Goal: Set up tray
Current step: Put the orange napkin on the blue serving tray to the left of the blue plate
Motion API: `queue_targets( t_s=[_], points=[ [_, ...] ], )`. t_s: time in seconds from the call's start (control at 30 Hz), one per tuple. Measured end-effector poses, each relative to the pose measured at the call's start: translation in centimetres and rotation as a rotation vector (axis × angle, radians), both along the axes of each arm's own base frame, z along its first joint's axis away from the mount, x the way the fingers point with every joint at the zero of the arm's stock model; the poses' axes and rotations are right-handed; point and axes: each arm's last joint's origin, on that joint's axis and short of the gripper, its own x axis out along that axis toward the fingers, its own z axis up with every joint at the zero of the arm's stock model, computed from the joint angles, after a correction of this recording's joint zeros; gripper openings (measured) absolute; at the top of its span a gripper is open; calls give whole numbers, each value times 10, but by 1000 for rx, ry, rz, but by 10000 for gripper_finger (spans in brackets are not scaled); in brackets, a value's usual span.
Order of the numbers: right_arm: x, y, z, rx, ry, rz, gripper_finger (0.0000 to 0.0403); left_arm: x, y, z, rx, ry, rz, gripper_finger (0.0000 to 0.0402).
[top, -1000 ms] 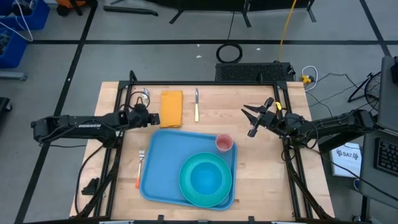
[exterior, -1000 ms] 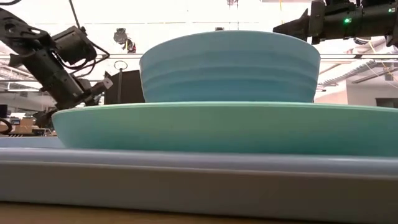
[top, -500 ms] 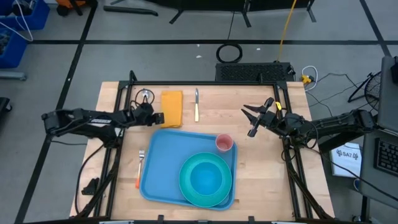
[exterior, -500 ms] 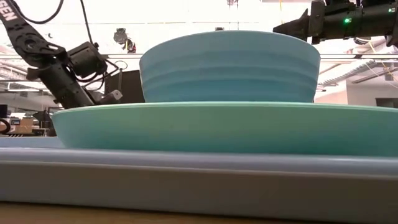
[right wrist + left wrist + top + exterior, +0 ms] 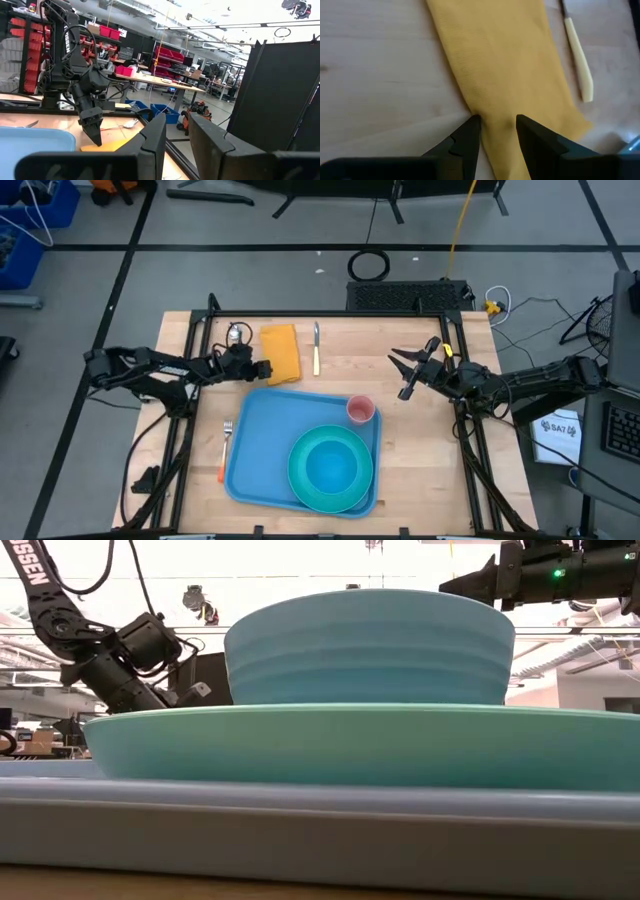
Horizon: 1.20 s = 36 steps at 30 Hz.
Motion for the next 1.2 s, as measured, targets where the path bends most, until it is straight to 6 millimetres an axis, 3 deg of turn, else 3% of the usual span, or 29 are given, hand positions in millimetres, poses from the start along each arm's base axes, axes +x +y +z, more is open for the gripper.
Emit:
queue_targets(
  t_s=[0.43, 0.53, 0.67, 0.83, 1.2],
  points=[
    [0, 0, 0, -7, 4, -1, 77, 5, 1, -10, -8, 16, 17, 130],
    [0, 0, 0, -8, 4, -1, 77, 5, 1, -11, 4, 29, 4, 95],
    [0, 0, 0, -14, 7, -3, 77, 4, -1, -12, 30, 70, -12, 16],
    [0, 0, 0, -23, 12, -5, 77, 4, -1, -12, 66, 74, -20, 4],
    [0, 0, 1, -23, 5, -5, 77, 14, -6, 19, 128, -207, -188, 2]
  ],
)
